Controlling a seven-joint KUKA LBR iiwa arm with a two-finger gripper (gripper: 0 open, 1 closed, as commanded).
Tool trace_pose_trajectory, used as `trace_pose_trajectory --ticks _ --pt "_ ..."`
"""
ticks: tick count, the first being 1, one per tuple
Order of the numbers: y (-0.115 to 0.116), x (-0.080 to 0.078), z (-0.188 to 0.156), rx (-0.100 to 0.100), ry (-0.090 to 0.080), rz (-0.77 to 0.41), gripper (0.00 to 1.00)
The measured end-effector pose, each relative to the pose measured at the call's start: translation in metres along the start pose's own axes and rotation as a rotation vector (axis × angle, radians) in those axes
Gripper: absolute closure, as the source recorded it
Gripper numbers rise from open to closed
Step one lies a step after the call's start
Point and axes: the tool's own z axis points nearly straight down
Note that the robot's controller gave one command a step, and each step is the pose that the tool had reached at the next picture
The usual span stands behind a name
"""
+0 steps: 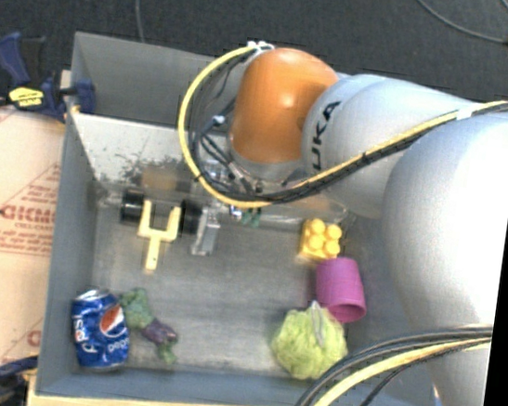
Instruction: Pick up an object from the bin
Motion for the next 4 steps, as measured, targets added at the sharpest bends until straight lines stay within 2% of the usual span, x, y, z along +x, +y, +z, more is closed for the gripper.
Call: trace_pose_trajectory --ticks 1,2,3,4 --pt "0.029 0.003 0.062 -0.001 0.001 -0.360 0.00" --pt "0.032 -0.001 0.013 0.001 -0.006 -0.450 0.00" --pt "0.069 -0.002 0.031 -0.002 -0.008 -0.832 0.00" --pt "0.053 -0.002 0.061 0.004 -0.012 -1.058 0.00"
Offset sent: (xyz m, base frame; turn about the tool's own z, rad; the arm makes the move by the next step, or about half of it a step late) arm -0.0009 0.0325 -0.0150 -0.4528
